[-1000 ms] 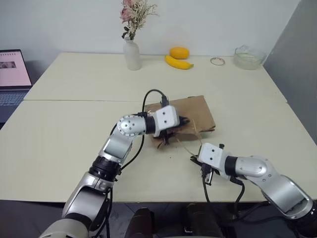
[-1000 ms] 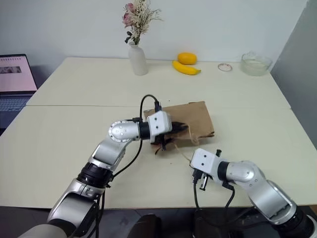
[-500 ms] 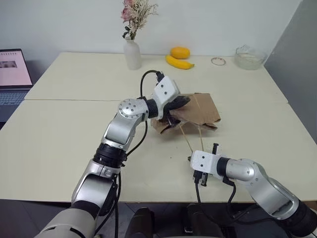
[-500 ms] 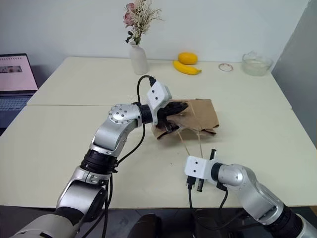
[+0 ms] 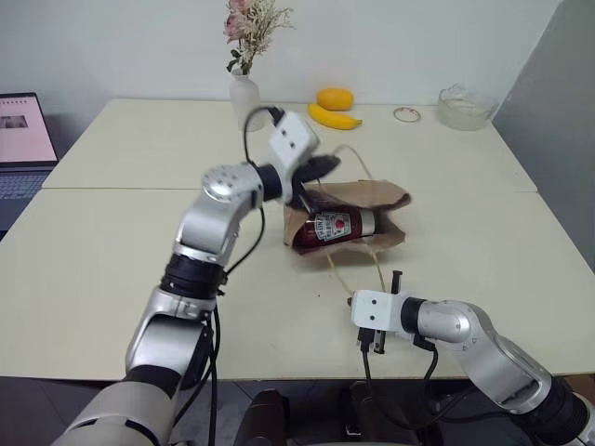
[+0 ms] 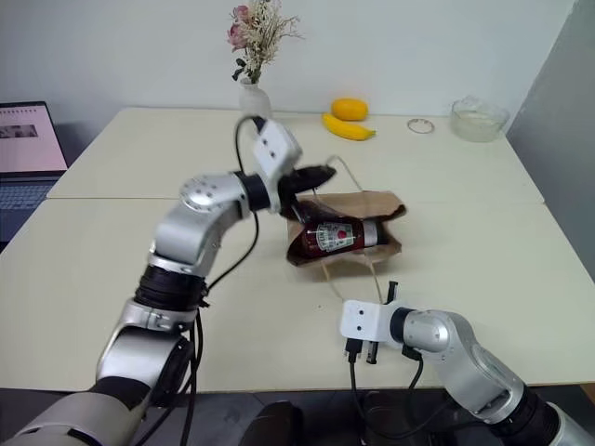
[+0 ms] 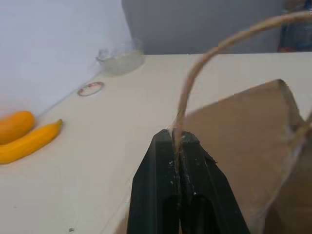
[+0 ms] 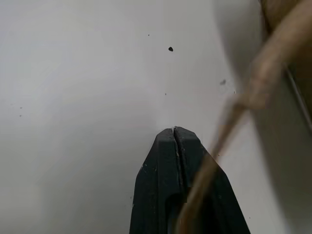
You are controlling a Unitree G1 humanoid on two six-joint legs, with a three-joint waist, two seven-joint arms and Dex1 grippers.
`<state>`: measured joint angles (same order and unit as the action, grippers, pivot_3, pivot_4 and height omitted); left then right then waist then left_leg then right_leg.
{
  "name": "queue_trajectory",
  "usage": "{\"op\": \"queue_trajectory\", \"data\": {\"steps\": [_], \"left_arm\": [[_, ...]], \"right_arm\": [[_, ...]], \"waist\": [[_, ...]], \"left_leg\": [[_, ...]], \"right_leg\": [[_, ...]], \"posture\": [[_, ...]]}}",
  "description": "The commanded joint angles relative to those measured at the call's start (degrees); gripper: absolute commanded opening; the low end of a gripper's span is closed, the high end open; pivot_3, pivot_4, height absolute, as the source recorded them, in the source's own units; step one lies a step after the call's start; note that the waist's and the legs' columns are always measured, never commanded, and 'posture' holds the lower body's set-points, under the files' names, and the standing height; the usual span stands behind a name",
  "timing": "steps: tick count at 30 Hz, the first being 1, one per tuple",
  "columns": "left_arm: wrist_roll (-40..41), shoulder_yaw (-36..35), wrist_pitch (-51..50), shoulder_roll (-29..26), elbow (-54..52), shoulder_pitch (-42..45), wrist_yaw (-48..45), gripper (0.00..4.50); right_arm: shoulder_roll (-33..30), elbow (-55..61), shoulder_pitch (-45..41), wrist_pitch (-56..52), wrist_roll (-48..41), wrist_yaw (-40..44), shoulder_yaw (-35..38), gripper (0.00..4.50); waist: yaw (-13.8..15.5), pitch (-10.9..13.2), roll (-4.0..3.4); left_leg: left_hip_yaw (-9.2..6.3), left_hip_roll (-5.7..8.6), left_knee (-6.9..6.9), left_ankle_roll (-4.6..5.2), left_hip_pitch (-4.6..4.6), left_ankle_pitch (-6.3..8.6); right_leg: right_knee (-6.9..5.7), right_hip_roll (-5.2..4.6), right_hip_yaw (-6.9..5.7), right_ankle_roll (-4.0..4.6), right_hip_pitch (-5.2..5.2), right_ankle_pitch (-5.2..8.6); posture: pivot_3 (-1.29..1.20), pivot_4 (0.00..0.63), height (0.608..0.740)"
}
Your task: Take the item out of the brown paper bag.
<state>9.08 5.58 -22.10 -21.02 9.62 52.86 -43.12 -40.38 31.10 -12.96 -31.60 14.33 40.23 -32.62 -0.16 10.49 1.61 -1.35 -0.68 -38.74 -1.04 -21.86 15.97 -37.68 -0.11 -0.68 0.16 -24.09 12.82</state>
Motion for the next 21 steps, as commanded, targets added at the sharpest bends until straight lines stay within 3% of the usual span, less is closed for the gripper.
{"op": "queue_trajectory", "data": {"steps": [1, 10, 11, 15, 21], "left_arm": [[0.76, -2.12, 1.63, -0.41, -0.69, 2.24, 0.74, 0.00], [3.04, -1.93, -0.38, 0.13, -4.28, 0.27, -1.52, 0.00], [3.58, -1.93, -0.81, 0.11, -4.83, -0.02, -1.84, 0.00], [5.19, -1.55, -2.06, -0.15, -7.48, -1.48, -3.20, 0.00], [6.26, -1.28, -3.09, -0.09, -9.66, -2.75, -3.94, 0.00]], "right_arm": [[-0.04, -1.05, 1.41, -0.26, 0.24, 2.67, -1.21, 0.03], [4.52, -1.16, 1.30, 0.13, 0.09, -0.14, 2.69, 0.03], [5.30, -1.01, 1.40, 0.26, -0.21, -0.45, 3.55, 0.19], [6.47, 1.87, 1.97, -1.71, -2.96, 0.92, 6.74, 1.25], [3.39, 8.93, 3.81, -5.54, -10.38, 6.19, 13.87, 3.53]], "waist": [[0.01, -0.02, -0.01], [-0.27, -0.02, -0.01], [-0.29, -0.02, -0.01], [-0.25, -0.02, -0.01], [-0.12, -0.02, -0.01]], "left_leg": [[0.00, 0.00, 0.00, 0.00, 0.02, 0.00], [0.01, -0.01, 0.00, -0.01, 0.06, 0.00], [0.01, -0.02, 0.00, -0.01, 0.06, 0.00], [-0.01, -0.03, 0.00, -0.01, 0.05, -0.01], [-0.02, -0.01, -0.02, -0.01, 0.02, 0.00]], "right_leg": [[0.01, 0.00, 0.00, 0.00, 0.02, 0.00], [-0.04, 0.01, 0.05, 0.00, 0.01, 0.00], [-0.08, 0.01, 0.06, 0.00, 0.00, 0.00], [-0.11, 0.01, 0.06, 0.00, -0.03, 0.01], [-0.07, -0.06, 0.08, 0.00, -0.02, 0.00]], "posture": [[0.00, 0.150, 0.740], [0.00, 0.150, 0.740], [0.00, 0.150, 0.740], [0.00, 0.150, 0.740], [0.00, 0.150, 0.740]]}}
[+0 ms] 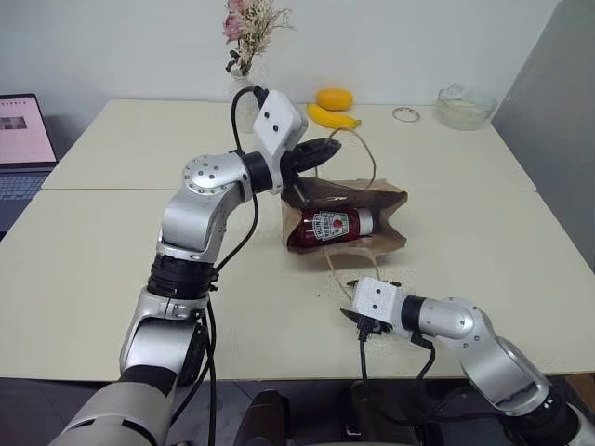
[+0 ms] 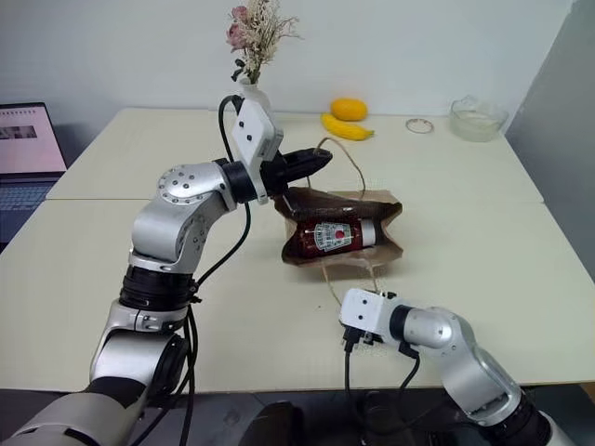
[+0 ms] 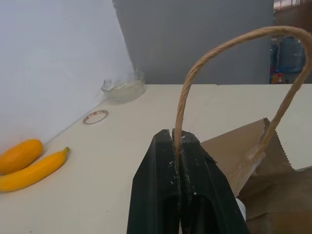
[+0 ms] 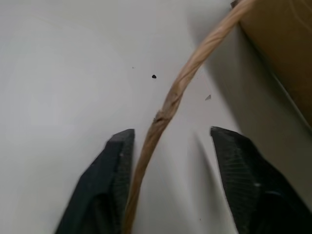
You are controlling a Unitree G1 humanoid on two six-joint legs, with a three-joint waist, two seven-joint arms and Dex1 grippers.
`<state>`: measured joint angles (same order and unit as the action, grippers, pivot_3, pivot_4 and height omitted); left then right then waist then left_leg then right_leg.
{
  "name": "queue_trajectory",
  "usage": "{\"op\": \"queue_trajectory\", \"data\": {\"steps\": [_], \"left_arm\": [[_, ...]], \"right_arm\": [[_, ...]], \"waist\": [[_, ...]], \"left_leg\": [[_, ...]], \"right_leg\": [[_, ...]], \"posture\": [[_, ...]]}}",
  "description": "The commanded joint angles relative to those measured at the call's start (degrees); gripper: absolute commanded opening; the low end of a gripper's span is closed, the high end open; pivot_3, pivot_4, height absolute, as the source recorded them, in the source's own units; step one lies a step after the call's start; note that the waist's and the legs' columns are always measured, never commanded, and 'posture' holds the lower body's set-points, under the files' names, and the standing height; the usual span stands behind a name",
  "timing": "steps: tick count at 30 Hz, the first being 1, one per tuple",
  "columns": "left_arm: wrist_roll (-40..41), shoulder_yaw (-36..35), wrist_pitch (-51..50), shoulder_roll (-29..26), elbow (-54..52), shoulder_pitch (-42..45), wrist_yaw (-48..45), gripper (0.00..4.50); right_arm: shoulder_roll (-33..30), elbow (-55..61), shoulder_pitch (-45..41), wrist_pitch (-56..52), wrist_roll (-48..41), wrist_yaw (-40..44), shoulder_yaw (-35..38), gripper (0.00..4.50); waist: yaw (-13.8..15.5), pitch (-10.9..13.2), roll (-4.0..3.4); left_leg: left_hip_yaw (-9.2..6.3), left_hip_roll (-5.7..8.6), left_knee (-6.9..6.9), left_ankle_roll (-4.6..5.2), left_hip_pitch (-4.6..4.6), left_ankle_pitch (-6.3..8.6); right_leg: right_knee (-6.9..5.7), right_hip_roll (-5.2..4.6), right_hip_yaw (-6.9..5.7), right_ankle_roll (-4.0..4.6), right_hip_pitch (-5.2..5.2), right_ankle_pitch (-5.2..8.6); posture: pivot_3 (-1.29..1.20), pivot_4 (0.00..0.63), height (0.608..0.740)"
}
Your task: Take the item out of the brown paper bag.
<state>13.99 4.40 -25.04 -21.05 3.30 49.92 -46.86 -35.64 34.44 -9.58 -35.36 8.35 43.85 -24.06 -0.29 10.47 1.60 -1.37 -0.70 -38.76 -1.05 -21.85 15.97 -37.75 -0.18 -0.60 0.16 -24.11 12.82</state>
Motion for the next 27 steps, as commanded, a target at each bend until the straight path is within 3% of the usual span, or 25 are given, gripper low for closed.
{"op": "queue_trajectory", "data": {"steps": [1, 2, 11, 14, 17, 20, 22, 24, 27], "left_arm": [[1.56, -0.06, -0.25, -0.01, -3.80, -0.04, -0.33, 0.00], [1.57, -0.04, 0.01, 0.09, -3.96, -0.18, -0.26, 0.00], [1.92, 0.53, 1.12, -0.05, -3.79, -0.58, -1.33, 0.00], [1.89, 0.68, 1.32, -0.13, -3.95, -0.84, -1.86, 0.00], [1.93, 0.71, 1.74, -0.23, -3.44, -0.78, -2.16, 0.00], [1.94, 0.66, 2.34, -0.22, -2.95, -0.64, -2.44, 0.00], [2.00, 0.30, 2.79, -0.34, -2.25, -0.23, -2.72, 0.00], [1.71, 0.12, 3.68, -0.66, -1.49, 0.08, -2.91, 0.00], [1.37, 0.12, 4.71, -1.01, -1.09, 0.09, -2.95, 0.00]], "right_arm": [[-1.95, 7.17, 0.46, -2.97, -6.44, 3.43, 7.82, 3.93], [-2.48, 8.56, 0.43, -4.15, -8.82, 4.40, 10.55, 4.25], [-9.85, 16.86, 4.55, -12.92, -27.43, 12.76, 26.08, 4.25], [-12.57, 16.84, 4.61, -18.60, -38.24, 16.70, 35.75, 4.25], [-12.67, 14.92, 1.14, -21.00, -43.12, 14.17, 38.62, 4.25], [-9.10, 12.25, -7.64, -21.71, -41.12, 6.11, 32.50, 4.25], [-6.35, 8.34, -14.61, -19.45, -34.85, 1.50, 22.71, 4.25], [-4.08, 3.02, -20.32, -16.29, -29.14, -0.72, 14.20, 4.25], [-2.01, -3.87, -25.66, -13.15, -24.03, -2.32, 7.81, 4.25]], "waist": [[0.02, 0.00, 0.00], [0.04, 0.00, 0.00], [0.14, 0.01, 0.02], [0.13, 0.01, 0.02], [0.01, 0.03, 0.04], [-0.27, 0.03, 0.04], [-0.50, 0.03, 0.03], [-0.70, 0.03, 0.02], [-0.70, 0.04, 0.01]], "left_leg": [[0.00, 0.00, 0.00, 0.00, 0.00, 0.00], [-0.02, -0.01, 0.00, 0.00, 0.00, 0.00], [0.00, 0.01, 0.01, 0.01, -0.03, 0.01], [0.01, 0.02, 0.00, 0.01, 0.01, 0.01], [0.04, 0.02, 0.00, 0.02, 0.01, 0.01], [0.05, 0.04, 0.01, 0.02, 0.05, 0.01], [0.05, 0.05, 0.02, 0.02, 0.06, 0.01], [0.05, 0.04, 0.03, 0.02, 0.05, 0.01], [0.05, 0.01, 0.04, 0.01, -0.05, 0.01]], "right_leg": [[0.00, 0.00, -0.01, 0.00, 0.00, 0.00], [0.00, 0.00, -0.01, 0.00, 0.00, 0.00], [0.03, 0.02, -0.05, 0.00, 0.01, 0.00], [0.02, 0.02, -0.02, 0.00, 0.02, 0.00], [0.03, 0.02, -0.03, 0.00, 0.04, 0.00], [0.00, 0.09, 0.01, 0.00, 0.03, 0.00], [-0.03, 0.14, 0.00, 0.00, 0.01, 0.00], [-0.04, 0.16, -0.03, 0.01, -0.01, 0.00], [-0.03, 0.15, -0.04, 0.04, -0.09, 0.02]], "posture": [[0.00, 0.150, 0.740], [0.00, 0.150, 0.740], [0.00, 0.150, 0.740], [0.00, 0.150, 0.740], [0.00, 0.150, 0.740], [0.00, 0.150, 0.740], [0.00, 0.150, 0.740], [0.00, 0.150, 0.740], [0.00, 0.150, 0.740]]}}
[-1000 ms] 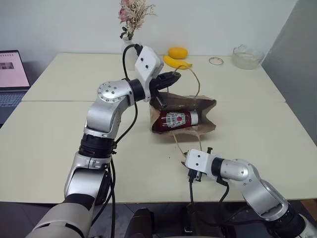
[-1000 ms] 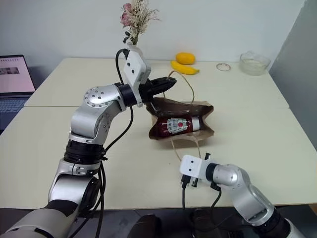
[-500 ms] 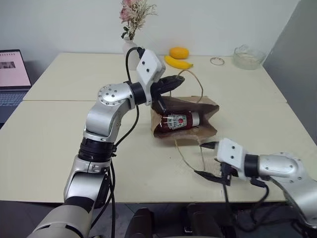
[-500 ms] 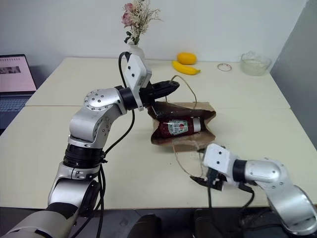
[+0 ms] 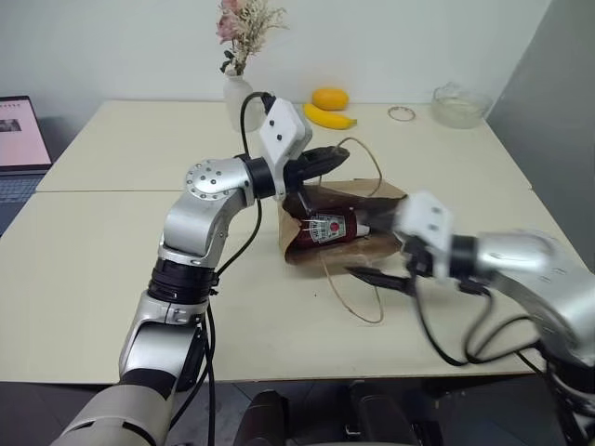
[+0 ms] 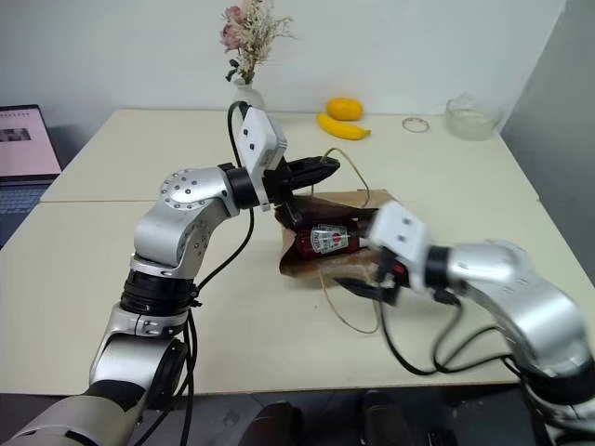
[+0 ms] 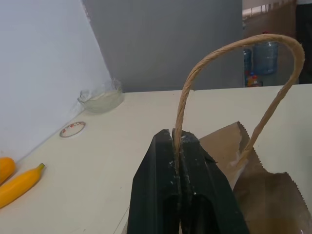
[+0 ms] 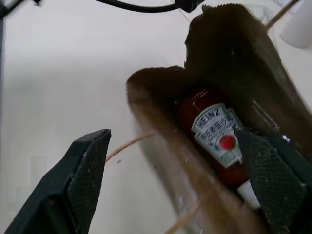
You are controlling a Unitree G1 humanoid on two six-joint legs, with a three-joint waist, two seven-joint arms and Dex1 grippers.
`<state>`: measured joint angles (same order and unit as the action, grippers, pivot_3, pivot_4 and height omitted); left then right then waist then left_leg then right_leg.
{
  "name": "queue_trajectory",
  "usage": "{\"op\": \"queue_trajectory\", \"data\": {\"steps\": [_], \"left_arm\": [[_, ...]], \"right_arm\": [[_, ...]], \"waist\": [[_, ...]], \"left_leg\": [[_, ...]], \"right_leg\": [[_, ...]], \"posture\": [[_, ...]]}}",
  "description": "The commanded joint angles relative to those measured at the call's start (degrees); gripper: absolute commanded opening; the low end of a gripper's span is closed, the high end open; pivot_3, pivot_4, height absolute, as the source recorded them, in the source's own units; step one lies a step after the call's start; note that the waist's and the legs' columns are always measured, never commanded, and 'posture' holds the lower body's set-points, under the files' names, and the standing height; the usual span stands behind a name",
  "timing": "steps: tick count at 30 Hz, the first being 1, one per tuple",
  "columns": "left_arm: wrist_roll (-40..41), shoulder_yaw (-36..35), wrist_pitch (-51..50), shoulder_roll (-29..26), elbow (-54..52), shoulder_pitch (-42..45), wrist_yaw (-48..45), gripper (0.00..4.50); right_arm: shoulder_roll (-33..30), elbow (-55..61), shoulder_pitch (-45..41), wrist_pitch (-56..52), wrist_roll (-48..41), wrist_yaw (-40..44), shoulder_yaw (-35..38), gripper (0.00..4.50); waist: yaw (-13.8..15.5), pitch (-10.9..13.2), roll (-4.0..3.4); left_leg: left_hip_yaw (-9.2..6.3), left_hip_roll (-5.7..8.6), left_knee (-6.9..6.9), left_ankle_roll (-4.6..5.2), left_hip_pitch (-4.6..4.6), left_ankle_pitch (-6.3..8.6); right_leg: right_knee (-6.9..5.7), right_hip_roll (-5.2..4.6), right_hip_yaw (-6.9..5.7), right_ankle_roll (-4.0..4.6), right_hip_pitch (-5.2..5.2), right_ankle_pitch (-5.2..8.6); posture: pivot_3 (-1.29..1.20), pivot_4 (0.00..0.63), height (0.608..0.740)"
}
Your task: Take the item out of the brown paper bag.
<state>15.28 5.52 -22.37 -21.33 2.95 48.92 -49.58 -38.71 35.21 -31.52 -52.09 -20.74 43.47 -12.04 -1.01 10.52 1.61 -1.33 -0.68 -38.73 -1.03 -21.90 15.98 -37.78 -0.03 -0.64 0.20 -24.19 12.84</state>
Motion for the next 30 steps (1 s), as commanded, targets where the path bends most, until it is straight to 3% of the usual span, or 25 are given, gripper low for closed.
{"op": "queue_trajectory", "data": {"steps": [1, 9, 18, 30], "left_arm": [[0.03, -0.98, 2.29, -0.80, -0.68, 1.06, -0.09, 0.00], [0.14, -0.76, 2.79, -1.13, -2.37, -0.24, 0.63, 0.00], [1.60, -1.81, 1.21, -0.99, -3.31, 0.39, 1.11, 0.00], [2.49, -1.42, 0.36, -1.03, -4.96, 0.24, 1.09, 0.00]], "right_arm": [[1.89, -7.20, -5.19, 4.76, 6.89, -2.59, -5.89, 4.25], [8.21, -21.01, -10.20, 10.33, 15.57, -5.43, -11.94, 4.39], [4.42, -24.48, -11.96, 19.77, 29.00, -2.39, -20.16, 4.39], [7.86, -35.00, -15.96, 28.54, 40.53, 1.32, -24.92, 4.39]], "waist": [[0.06, 0.00, -0.01], [0.29, 0.00, -0.01], [0.38, 0.01, -0.01], [0.34, 0.01, -0.01]], "left_leg": [[0.00, -0.02, 0.00, 0.00, -0.03, 0.00], [-0.01, 0.02, -0.03, 0.00, -0.07, 0.00], [-0.03, -0.02, -0.03, 0.00, -0.02, 0.00], [-0.03, -0.03, -0.03, 0.00, 0.00, 0.00]], "right_leg": [[0.02, -0.01, 0.00, 0.00, 0.00, 0.00], [0.05, -0.25, 0.07, -0.06, -0.01, 0.00], [-0.02, -0.18, 0.04, -0.05, -0.01, 0.00], [-0.04, -0.17, 0.05, -0.05, -0.01, 0.00]], "posture": [[0.00, 0.150, 0.740], [0.00, 0.150, 0.740], [0.00, 0.150, 0.740], [0.00, 0.150, 0.740]]}}
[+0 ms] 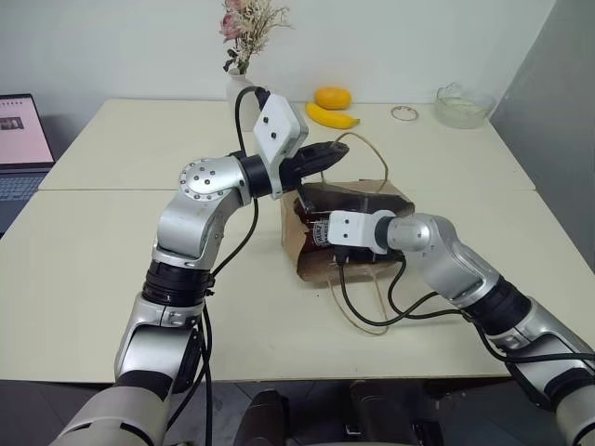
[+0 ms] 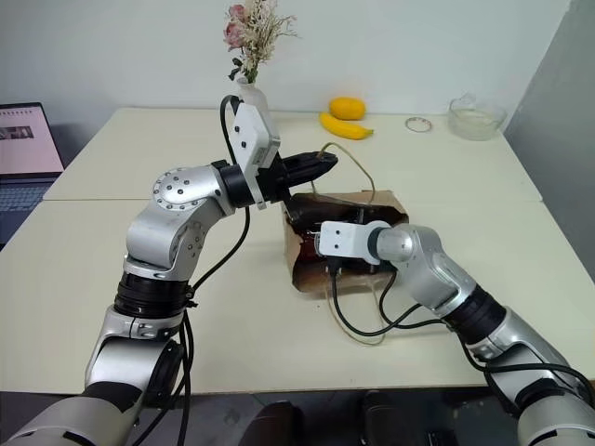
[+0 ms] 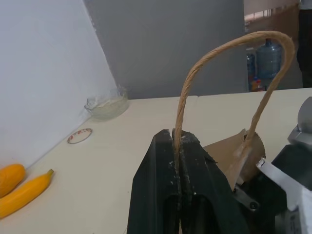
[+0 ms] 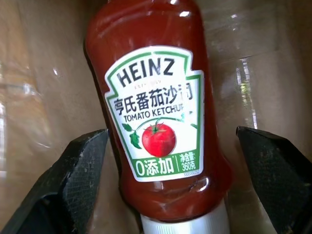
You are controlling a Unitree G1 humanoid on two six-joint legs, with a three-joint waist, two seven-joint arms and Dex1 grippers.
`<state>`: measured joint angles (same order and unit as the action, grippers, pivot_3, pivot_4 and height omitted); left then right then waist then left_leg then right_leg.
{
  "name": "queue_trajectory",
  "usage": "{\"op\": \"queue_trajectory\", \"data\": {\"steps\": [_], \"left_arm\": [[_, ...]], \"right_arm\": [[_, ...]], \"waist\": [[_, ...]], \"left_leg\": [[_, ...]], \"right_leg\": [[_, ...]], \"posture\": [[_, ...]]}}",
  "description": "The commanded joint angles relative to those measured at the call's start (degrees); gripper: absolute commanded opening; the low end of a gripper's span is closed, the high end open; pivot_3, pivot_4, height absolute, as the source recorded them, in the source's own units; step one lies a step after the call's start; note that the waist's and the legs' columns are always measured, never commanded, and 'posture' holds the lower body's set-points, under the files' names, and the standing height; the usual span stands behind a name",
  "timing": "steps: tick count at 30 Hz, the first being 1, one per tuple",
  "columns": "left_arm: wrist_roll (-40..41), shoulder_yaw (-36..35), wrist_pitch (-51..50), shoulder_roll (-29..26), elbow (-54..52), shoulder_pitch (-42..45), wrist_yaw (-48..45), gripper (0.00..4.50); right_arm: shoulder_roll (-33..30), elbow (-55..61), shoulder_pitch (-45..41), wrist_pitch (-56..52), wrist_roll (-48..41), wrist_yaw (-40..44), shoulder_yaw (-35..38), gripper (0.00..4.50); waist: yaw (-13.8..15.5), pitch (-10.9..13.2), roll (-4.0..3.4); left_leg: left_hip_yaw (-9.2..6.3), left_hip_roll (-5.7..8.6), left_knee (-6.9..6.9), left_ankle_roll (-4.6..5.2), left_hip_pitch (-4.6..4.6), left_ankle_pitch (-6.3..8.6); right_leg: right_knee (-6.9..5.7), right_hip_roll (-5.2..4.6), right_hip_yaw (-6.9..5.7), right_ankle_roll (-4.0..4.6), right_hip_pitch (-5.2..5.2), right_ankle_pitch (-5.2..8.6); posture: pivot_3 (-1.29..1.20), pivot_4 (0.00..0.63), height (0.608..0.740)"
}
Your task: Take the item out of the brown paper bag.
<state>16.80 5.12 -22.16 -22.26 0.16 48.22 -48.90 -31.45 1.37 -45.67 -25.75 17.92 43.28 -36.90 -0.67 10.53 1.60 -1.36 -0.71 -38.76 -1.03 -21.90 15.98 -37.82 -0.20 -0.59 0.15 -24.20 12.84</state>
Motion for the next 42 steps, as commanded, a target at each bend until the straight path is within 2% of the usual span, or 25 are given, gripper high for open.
{"op": "queue_trajectory", "data": {"steps": [1, 5, 13, 16, 18, 23, 32, 42], "left_arm": [[0.95, -0.98, 0.18, -0.08, -2.15, 0.95, 0.40, 0.00], [0.81, -0.87, 0.36, 0.00, -1.93, 0.99, 0.38, 0.00], [0.60, -0.90, 0.38, -0.24, -2.41, 0.21, 0.66, 0.00], [0.49, -1.06, 0.53, -0.59, -2.29, 0.00, 0.66, 0.00], [0.35, -1.10, 0.69, -0.88, -2.09, -0.12, 0.66, 0.00], [-0.83, -1.06, 2.00, -1.68, 0.05, 0.13, 0.92, 0.00], [-3.68, -0.36, 5.56, -2.27, 4.56, 1.31, 1.02, 0.00], [-6.06, -0.20, 5.67, -2.44, 7.35, 2.43, 2.67, 0.00]], "right_arm": [[0.92, -2.52, -2.29, 2.91, 2.42, 2.54, -0.49, 4.39], [2.26, -8.32, -4.21, 5.93, 4.33, 5.41, -1.56, 4.39], [6.60, -23.16, -8.56, 12.25, 8.43, 5.12, -1.77, 4.39], [6.94, -24.28, -8.68, 14.30, 8.96, 5.05, -1.40, 3.82], [6.91, -24.32, -8.72, 16.13, 9.25, 4.56, -0.84, 3.25], [5.34, -19.42, -8.23, 19.80, 7.27, 5.36, 2.94, 3.16], [2.49, -3.47, -5.07, 21.79, -7.71, 15.87, 12.84, 3.16], [-2.55, 10.47, -3.12, 12.87, -25.59, 27.83, 20.23, 3.16]], "waist": [[0.00, 0.00, 0.00], [-0.02, 0.00, 0.00], [-0.49, 0.00, 0.00], [-0.75, 0.00, 0.00], [-0.84, 0.00, 0.00], [-0.84, 0.00, -0.01], [-0.82, 0.03, -0.04], [-0.77, 0.04, -0.05]], "left_leg": [[0.00, 0.00, 0.00, 0.00, 0.00, 0.00], [0.01, 0.00, 0.00, 0.00, 0.01, 0.00], [0.00, 0.00, 0.00, 0.00, 0.06, 0.00], [0.01, 0.00, 0.00, 0.00, 0.14, 0.00], [0.01, 0.00, 0.00, 0.00, 0.15, 0.00], [-0.02, 0.00, 0.00, 0.00, 0.12, 0.00], [-0.03, -0.01, 0.02, 0.00, -0.01, 0.00], [-0.07, 0.00, 0.00, 0.00, 0.00, 0.00]], "right_leg": [[0.00, 0.00, 0.00, 0.00, 0.00, 0.00], [-0.01, 0.00, 0.00, 0.01, 0.00, 0.00], [-0.05, -0.01, 0.01, 0.02, 0.04, -0.01], [-0.09, -0.02, 0.03, 0.03, 0.08, -0.02], [-0.14, -0.03, 0.04, 0.03, 0.07, -0.02], [-0.15, -0.02, 0.02, 0.03, 0.04, -0.02], [-0.09, -0.03, 0.00, 0.08, -0.06, -0.05], [-0.10, -0.04, -0.04, 0.03, -0.02, -0.02]], "posture": [[0.00, 0.150, 0.740], [0.00, 0.150, 0.740], [0.00, 0.150, 0.740], [0.00, 0.150, 0.740], [0.00, 0.150, 0.740], [0.00, 0.150, 0.740], [0.00, 0.150, 0.740], [0.00, 0.150, 0.740]]}}
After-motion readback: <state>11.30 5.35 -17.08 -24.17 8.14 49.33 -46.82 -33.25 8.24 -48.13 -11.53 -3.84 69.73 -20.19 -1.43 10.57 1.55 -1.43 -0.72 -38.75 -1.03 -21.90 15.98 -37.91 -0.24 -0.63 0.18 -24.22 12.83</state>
